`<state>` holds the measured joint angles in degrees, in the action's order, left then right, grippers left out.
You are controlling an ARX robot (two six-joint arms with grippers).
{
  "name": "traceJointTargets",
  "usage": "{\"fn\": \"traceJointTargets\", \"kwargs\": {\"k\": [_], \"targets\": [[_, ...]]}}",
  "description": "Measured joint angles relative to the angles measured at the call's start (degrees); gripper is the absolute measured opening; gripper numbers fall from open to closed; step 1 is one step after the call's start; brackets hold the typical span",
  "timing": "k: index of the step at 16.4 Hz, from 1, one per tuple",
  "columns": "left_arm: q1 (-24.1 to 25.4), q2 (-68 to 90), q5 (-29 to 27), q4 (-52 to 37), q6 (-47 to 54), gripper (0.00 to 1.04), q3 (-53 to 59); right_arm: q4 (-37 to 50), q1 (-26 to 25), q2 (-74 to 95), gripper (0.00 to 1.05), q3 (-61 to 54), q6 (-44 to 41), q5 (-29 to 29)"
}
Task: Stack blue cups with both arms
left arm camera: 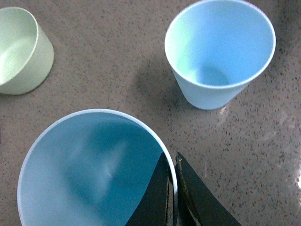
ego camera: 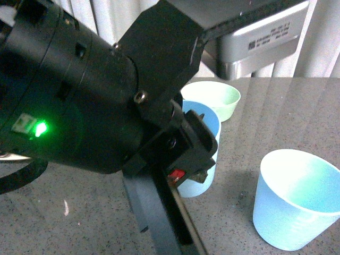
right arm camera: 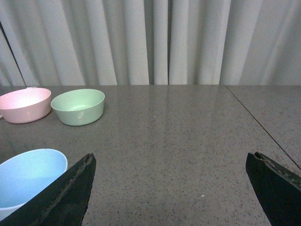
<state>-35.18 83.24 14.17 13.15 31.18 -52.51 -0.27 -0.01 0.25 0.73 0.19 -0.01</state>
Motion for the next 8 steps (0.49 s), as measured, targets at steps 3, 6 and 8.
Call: {"fn": "traceJointTargets", "kwargs": {"k": [3,6,8], "targets": [[-0.3,0.5,0.6,1.5,1.7,0.02,1.2,0.0,0.0,0.0,0.98,0.0,0.0,0.0],[-1.3,0.8,1.9,2.2,2.3,0.02,1.2,0.0,0.0,0.0,0.98,0.0,0.0,0.0],[-1.6,1.1,1.4,2.7,2.7,0.02,1.2,0.0,0.0,0.0,0.98,0.0,0.0,0.0]]}}
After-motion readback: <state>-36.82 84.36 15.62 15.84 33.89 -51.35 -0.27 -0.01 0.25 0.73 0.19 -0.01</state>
